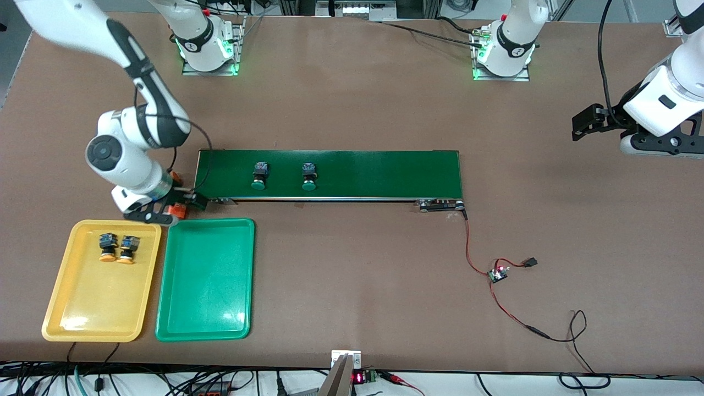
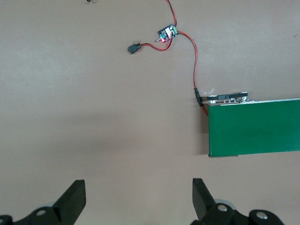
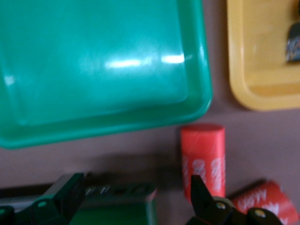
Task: Sort buttons by color to trays
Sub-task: 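Release the yellow button in the yellow tray and lift the right gripper, then move the right gripper to the belt end and grasp a green button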
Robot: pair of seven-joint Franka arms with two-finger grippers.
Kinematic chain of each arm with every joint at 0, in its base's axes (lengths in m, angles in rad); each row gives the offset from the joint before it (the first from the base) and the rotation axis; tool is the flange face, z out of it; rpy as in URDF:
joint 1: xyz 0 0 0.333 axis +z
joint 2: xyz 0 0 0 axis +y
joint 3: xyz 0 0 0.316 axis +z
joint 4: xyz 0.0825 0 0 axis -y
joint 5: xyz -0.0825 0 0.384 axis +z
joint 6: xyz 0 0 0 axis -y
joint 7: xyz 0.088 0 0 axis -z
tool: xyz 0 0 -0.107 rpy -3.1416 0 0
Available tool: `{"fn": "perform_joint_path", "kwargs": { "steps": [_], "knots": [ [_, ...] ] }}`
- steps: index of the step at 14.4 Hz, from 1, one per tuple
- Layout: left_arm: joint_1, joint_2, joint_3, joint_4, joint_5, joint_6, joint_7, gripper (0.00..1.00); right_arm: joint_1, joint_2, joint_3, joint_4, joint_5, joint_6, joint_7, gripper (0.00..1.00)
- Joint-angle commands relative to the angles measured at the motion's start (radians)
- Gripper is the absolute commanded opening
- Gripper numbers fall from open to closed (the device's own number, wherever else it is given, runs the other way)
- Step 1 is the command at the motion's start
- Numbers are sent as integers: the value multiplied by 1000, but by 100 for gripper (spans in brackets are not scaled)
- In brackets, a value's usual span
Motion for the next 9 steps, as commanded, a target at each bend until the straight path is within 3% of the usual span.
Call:
{"fn": "perform_joint_path", "kwargs": {
  "steps": [1,5,9],
  "knots": [
    [0,-11,-3,-1,22,-12,15,100,6,-104,47,-34,88,-111,37,100],
    [0,-11,-3,-1,22,-12,15,100,27,-118,114,-35,116,-126,41,100],
    [-1,-11,-3,-1,22,-13,15,100,63,-104,133,-46,117,-119,64,100]
  ]
}}
